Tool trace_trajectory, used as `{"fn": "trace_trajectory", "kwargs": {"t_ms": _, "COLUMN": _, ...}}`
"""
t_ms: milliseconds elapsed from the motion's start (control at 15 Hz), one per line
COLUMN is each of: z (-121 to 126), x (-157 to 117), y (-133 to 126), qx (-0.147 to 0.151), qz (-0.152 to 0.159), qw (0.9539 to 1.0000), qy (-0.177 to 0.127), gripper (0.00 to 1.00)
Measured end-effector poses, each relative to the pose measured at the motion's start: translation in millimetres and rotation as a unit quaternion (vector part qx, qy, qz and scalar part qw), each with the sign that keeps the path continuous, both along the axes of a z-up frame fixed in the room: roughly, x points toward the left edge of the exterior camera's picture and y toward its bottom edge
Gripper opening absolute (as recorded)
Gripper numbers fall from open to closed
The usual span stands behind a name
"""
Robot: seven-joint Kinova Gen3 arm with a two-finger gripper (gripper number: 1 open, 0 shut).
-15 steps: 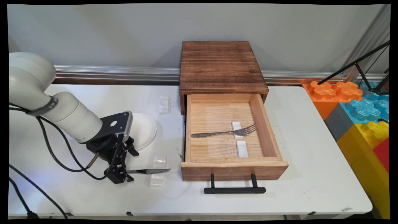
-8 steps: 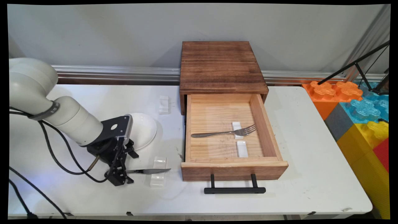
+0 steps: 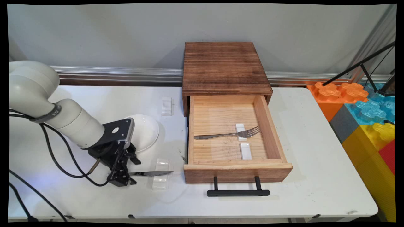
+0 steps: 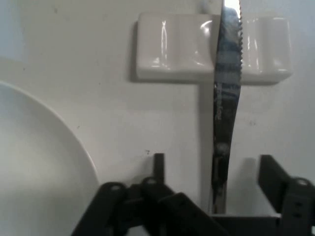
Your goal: Pick up the knife from the right of the white plate, then place the picked object into the drawer
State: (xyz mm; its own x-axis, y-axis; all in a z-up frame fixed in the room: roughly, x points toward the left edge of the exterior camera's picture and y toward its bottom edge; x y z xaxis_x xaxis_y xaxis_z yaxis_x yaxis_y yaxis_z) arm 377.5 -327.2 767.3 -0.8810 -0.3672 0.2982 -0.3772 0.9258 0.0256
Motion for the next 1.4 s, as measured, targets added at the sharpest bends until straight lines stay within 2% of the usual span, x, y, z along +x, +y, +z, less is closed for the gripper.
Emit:
{"fn": "trace_trajectory", "kwargs": {"t_ms": 800, "z": 3, "x": 3, "y": -1, "qx": 0.01, "qz": -0.009, "qw": 0.9999, "qy": -0.002, "gripper": 0.0}}
{"fn": "trace_trajectory", "kwargs": {"t_ms": 1133, "z": 24, "x": 3, "y": -6, "qx": 0.013, "qz": 0.0, "qw": 0.9999, "qy": -0.001, "gripper": 0.0}}
{"fn": "trace_trajectory", "kwargs": {"t_ms": 1400, "z": 52, "x": 3, "y": -13, "qx": 0.015, "qz": 0.011, "qw": 0.9998, "qy": -0.006, "gripper": 0.0}}
